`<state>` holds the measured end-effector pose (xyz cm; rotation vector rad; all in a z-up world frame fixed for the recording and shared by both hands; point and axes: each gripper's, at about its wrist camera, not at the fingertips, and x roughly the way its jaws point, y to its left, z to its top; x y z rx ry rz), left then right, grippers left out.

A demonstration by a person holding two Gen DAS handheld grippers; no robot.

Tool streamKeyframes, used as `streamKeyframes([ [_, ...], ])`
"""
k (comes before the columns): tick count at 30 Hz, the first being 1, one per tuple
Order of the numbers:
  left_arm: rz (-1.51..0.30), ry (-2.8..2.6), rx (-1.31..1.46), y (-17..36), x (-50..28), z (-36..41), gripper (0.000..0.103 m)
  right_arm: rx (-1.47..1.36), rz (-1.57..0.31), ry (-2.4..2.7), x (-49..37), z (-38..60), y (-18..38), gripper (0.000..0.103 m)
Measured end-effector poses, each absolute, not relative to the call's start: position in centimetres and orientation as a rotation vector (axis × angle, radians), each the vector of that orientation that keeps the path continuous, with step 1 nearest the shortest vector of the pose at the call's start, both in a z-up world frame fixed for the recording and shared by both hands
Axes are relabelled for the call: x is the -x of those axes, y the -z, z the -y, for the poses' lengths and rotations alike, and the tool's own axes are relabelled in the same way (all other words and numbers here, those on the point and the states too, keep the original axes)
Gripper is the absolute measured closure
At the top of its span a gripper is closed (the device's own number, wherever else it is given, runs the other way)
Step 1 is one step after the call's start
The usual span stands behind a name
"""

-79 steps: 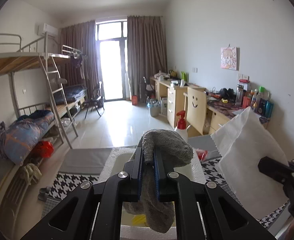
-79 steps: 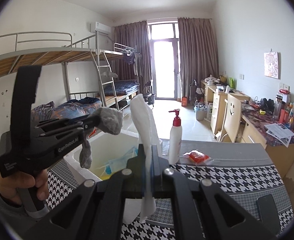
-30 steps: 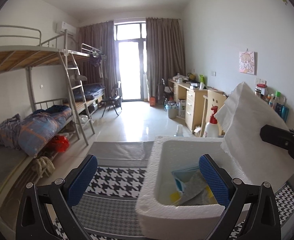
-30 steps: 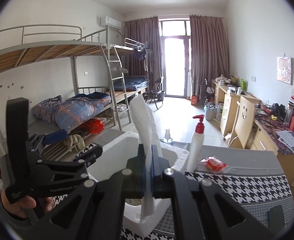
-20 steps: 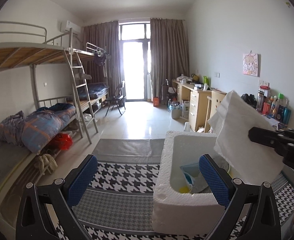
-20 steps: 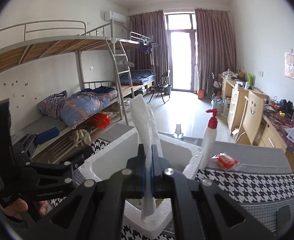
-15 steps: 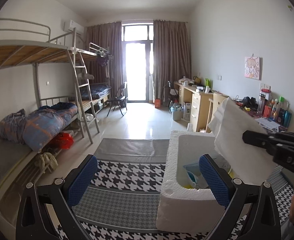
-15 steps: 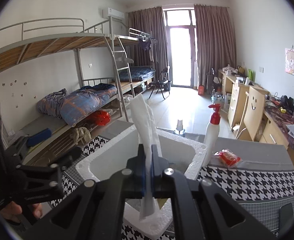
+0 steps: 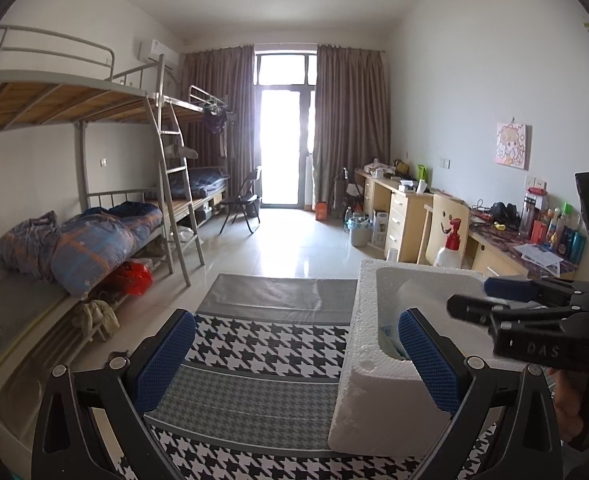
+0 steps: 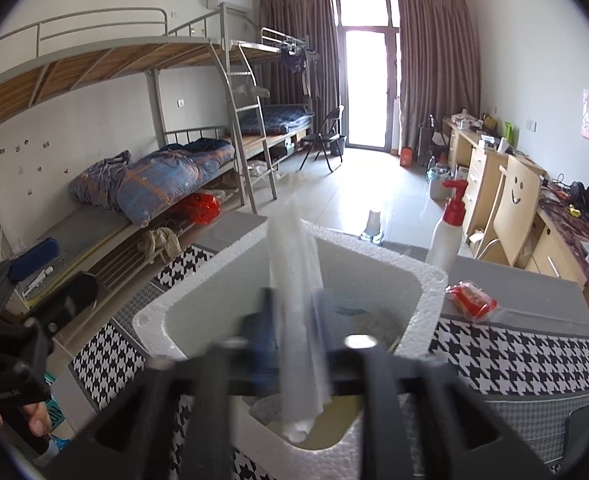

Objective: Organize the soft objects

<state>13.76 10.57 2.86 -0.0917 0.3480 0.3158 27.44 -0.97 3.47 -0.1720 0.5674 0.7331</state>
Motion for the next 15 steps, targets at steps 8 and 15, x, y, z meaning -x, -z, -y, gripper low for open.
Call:
streamKeyframes([
  [8,-0.350,-0.305,0.096,-2.5,-13.4,-10.7,0.001,0.175,-0.580,-0.748,-26.9,1.0,-3.0,0.024],
  [15,-0.324,-0.274,0.103,-2.9,-12.4,-9.8,0.001,0.159,-0.523,-0.737,-25.7,2.3,-3.8,0.011],
])
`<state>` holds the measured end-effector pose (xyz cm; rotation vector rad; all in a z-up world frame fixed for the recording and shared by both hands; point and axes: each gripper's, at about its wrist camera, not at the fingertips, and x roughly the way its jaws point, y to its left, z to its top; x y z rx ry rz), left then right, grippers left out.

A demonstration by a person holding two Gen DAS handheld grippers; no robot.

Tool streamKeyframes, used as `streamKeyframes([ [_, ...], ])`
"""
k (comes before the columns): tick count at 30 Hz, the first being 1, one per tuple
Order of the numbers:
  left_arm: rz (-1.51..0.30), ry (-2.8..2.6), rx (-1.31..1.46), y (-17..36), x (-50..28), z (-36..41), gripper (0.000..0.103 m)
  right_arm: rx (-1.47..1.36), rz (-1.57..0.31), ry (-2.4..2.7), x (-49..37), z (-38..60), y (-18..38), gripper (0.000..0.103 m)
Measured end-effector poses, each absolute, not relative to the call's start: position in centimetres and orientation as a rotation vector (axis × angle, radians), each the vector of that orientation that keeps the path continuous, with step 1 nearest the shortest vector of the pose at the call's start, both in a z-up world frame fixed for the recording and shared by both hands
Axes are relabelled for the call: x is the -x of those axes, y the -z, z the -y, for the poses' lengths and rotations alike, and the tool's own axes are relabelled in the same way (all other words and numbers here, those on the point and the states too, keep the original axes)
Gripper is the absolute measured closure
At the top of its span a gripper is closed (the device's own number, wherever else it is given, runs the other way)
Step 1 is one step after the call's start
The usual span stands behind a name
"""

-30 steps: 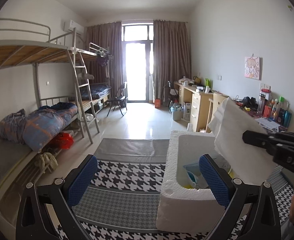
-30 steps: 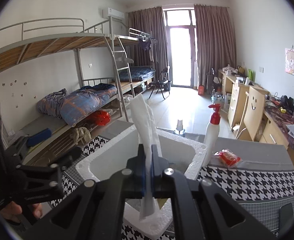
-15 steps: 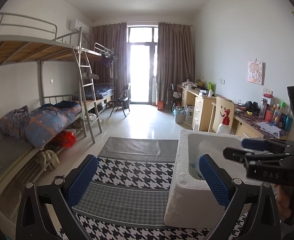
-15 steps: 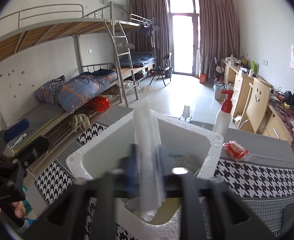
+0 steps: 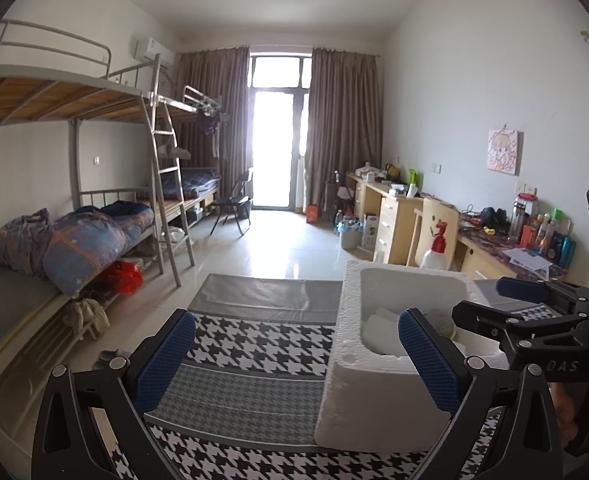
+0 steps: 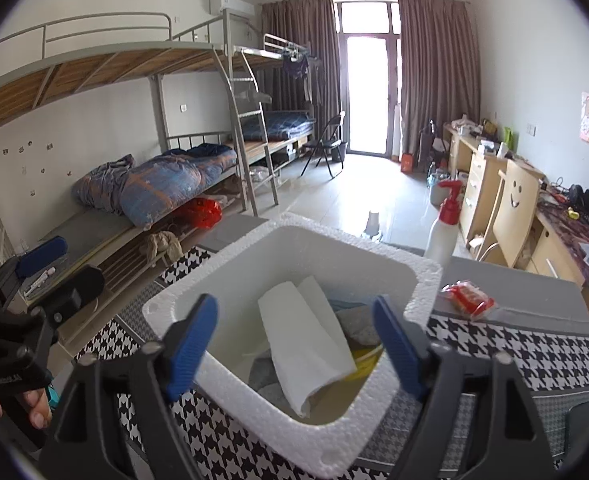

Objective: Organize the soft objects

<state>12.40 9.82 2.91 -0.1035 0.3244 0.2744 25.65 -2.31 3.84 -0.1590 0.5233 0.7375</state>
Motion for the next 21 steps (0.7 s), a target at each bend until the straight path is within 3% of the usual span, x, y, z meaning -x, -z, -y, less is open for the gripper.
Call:
streamKeyframes([
  [3,-0.319,-0.272,0.089,-3.2,-12.1,-9.2,0.001,0.129,-0.486,-0.736,-24.8,3.3,-4.2,0.005],
  [21,-0.246,-0.237,0.061,-4.0,-9.6,-6.9,0.001,0.051,-0.398,-0.682,-21.1,8.1,-4.9,0.004],
])
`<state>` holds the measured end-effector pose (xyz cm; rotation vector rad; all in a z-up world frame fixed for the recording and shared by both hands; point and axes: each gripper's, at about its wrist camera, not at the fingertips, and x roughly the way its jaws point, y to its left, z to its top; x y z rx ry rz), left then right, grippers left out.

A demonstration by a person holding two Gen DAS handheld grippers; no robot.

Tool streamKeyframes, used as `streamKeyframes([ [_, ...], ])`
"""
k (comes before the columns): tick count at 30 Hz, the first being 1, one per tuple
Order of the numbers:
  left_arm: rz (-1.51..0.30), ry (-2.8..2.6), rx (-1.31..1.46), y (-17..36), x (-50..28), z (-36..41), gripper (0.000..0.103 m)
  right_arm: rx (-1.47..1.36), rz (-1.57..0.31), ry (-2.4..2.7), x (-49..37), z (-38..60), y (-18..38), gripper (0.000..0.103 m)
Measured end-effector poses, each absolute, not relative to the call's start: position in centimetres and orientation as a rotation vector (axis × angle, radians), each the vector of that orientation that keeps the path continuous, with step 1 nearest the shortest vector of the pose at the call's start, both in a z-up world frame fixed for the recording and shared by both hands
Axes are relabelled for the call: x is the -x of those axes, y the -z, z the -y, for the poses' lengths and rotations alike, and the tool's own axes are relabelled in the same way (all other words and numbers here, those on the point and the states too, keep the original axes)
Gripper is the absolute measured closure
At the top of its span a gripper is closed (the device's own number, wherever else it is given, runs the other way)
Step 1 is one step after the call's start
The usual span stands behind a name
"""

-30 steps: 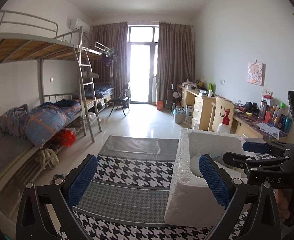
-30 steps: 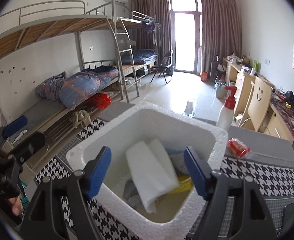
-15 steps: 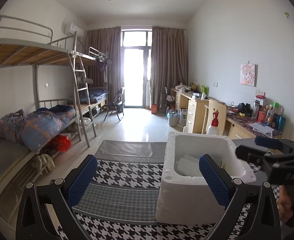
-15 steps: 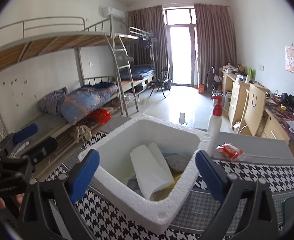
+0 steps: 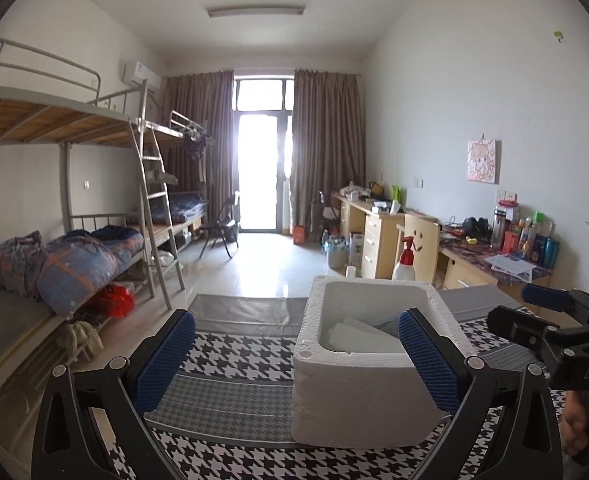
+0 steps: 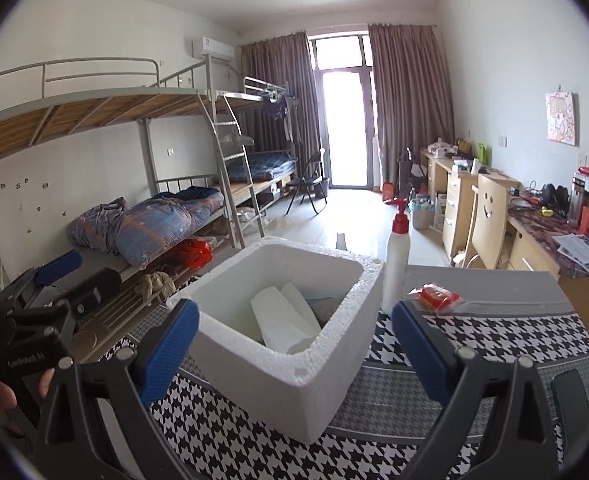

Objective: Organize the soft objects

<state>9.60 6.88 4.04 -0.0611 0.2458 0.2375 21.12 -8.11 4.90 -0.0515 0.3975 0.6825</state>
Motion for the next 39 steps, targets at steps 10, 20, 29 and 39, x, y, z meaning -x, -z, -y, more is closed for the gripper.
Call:
streamKeyframes([
  [10,-0.219,-0.211,0.067,-3.6,-8.4,-5.4,0.001,0.051,-0.338,-0.655,-19.0,10.0,-3.8,0.002],
  [20,-0.229,-0.172,0.066,-2.6,-7.9,-4.6,0.001,-0.034,-0.302,-0.563,-17.8,12.7,-3.3,0.001],
  [29,-0.239,-0.151,0.065,-2.1,-7.5,-3.9,0.001,0.013,-0.280,-0.521,-16.2,12.9,-2.3,0.001],
  [39,-0.225,-0.139,0.054,-1.8,-6.8,-2.9,0.001,0.009,-0.279,-0.519,-15.5,13.6,-1.2,0.001],
])
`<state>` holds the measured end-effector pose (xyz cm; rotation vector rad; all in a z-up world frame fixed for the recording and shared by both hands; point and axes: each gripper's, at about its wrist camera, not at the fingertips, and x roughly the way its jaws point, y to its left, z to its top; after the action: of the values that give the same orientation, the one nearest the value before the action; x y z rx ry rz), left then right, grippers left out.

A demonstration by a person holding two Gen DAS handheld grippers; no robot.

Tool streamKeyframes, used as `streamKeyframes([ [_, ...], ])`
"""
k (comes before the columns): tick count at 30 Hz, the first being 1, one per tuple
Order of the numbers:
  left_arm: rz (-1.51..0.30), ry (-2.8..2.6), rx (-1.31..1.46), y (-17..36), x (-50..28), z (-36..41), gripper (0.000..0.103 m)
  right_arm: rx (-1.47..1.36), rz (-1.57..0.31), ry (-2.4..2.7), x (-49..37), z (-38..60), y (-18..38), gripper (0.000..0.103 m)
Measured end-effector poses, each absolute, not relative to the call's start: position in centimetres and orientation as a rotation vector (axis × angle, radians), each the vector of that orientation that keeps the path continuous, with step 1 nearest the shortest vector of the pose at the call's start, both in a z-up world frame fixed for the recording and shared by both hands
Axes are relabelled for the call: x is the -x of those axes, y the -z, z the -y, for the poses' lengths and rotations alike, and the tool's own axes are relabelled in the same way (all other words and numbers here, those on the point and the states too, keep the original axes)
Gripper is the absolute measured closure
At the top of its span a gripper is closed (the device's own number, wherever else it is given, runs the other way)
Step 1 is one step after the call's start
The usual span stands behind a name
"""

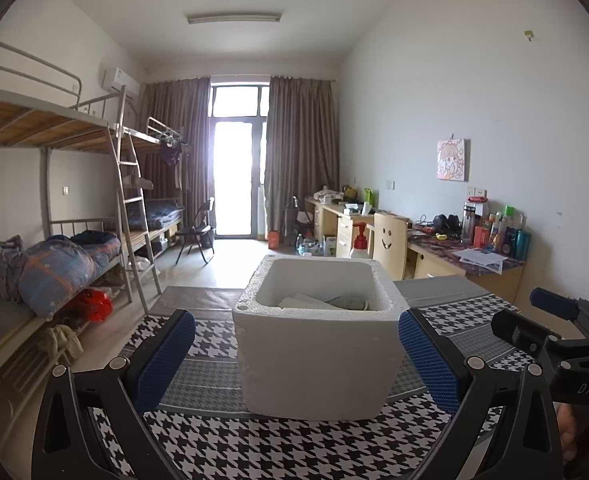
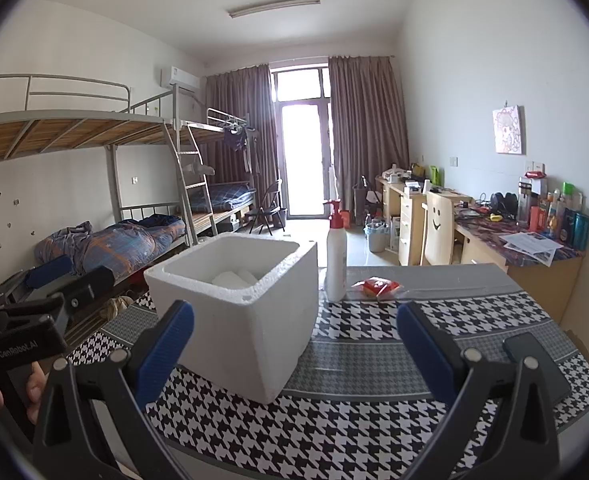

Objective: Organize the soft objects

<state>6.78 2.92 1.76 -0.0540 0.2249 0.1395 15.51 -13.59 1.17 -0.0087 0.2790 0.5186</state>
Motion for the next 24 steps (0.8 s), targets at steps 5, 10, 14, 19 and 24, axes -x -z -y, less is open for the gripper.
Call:
streamKeyframes([
  [5,-0.233,-0.135,0.055,-1.3,-6.6,-2.7,0.001,0.003,-0.288,-0.510,-15.4,13.7,-0.5,0.001],
  [10,-0.234,-0.131,0.060,-1.0,-6.4,-2.8,0.001,0.010,-0.276,-0.517,-14.7,13.7,-0.1,0.001],
  [14,-0.220,-0.137,0.066,-0.7,-6.1,-3.0,0.001,0.020,-0.251,-0.502,-14.1,13.5,0.0,0.001],
  [19,-0.228,-0.143,0.069,-0.1,-6.0,-3.2,0.001,0.025,-0.239,-0.510,-13.6,13.3,0.3,0.001],
  [24,-0.217,-0.156,0.062,0.3,-5.4,-3.3,0.001,0.032,-0.219,-0.478,-13.3,13.5,1.0,0.001],
])
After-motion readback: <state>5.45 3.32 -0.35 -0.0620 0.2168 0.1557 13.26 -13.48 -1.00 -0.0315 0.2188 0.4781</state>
